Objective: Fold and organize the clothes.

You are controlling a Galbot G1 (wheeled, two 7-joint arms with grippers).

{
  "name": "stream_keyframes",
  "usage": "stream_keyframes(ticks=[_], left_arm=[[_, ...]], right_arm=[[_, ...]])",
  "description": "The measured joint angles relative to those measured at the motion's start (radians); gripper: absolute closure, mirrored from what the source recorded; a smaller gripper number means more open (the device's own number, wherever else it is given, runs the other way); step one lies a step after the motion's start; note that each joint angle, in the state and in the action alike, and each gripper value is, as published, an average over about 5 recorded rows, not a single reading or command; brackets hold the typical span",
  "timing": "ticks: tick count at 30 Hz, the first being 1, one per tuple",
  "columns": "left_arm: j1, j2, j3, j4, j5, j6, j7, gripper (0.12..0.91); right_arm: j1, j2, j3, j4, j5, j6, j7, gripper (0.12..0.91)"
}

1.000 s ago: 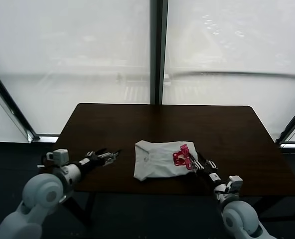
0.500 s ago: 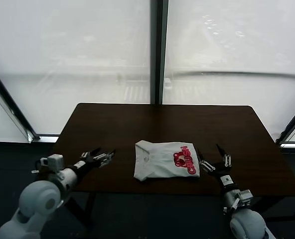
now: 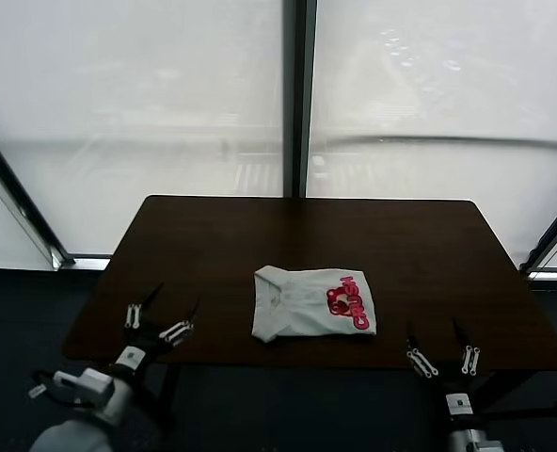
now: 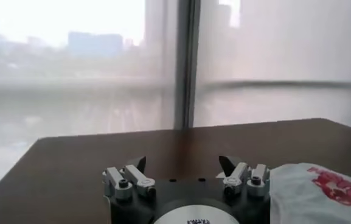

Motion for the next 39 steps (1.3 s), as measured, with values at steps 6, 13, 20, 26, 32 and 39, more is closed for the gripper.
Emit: stream_keyframes(ticks=[6, 13, 20, 26, 32, 39], left_arm=[[0.182, -0.011, -0.058, -0.004, 0.073, -0.128, -0.013, 0.123], [0.328, -0.017, -0.121, -0.014, 0.058, -0.169, -0.037, 0.123], [0.366, -0.021, -0.135, -0.014, 0.056, -0.163, -0.036, 0.123], [0.383, -0.015, -0.145, -0.011, 0.044, -0.16, -0.044, 0.123], [0.398, -0.017, -0.143, -0.013, -0.007, -0.17, -0.061, 0.123], [0.403, -0.014, -0.147, -0.015, -0.023, -0.164, -0.055, 0.123]], right_arm=[[-0.151, 0.005, 0.003, 0.069, -0.027, 0.033, 0.023, 0.118], [-0.247, 0.002, 0.011, 0.103, -0.002, 0.036, 0.031, 0.118], [-0.272, 0.011, 0.008, 0.11, 0.013, 0.038, 0.03, 0.118], [-0.272, 0.016, 0.004, 0.102, 0.005, 0.042, 0.026, 0.118], [-0.275, 0.018, 0.002, 0.096, 0.0, 0.046, 0.026, 0.118], [-0.278, 0.018, 0.003, 0.094, 0.001, 0.048, 0.026, 0.118]])
